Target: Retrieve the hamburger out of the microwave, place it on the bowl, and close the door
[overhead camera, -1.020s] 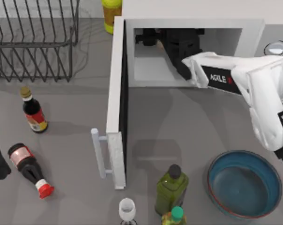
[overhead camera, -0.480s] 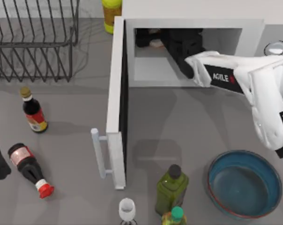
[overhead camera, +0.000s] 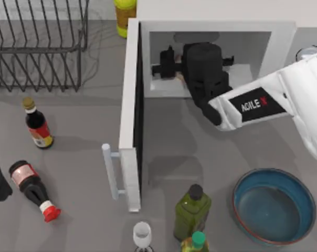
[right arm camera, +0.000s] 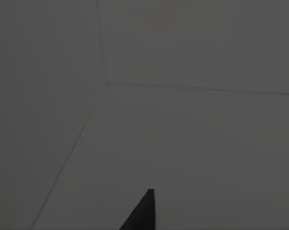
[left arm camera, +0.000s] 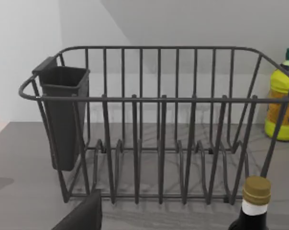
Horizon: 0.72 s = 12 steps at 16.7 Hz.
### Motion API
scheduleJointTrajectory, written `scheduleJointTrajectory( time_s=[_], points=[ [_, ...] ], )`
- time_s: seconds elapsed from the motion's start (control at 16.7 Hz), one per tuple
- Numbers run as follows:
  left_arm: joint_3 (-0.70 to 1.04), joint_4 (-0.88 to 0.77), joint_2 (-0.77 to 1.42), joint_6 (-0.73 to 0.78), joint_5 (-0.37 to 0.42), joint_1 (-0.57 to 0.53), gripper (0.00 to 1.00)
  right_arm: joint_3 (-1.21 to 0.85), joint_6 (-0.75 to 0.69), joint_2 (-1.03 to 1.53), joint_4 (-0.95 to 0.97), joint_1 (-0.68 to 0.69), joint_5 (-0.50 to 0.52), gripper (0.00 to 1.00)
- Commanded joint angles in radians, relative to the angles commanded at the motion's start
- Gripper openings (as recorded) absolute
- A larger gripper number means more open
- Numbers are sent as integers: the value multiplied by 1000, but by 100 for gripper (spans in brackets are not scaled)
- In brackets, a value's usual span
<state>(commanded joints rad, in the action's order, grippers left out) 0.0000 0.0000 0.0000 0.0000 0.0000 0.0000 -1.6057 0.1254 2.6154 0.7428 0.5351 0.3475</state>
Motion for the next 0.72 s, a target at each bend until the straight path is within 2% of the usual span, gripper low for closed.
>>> scheduleJointTrajectory(
  time_s=[0.36,0.72],
  points=[
    [0,0,0,0,0,0,100,420,22,-188,215,74,70,0],
    [0,0,0,0,0,0,100,513,28,-238,274,95,89,0]
  ],
)
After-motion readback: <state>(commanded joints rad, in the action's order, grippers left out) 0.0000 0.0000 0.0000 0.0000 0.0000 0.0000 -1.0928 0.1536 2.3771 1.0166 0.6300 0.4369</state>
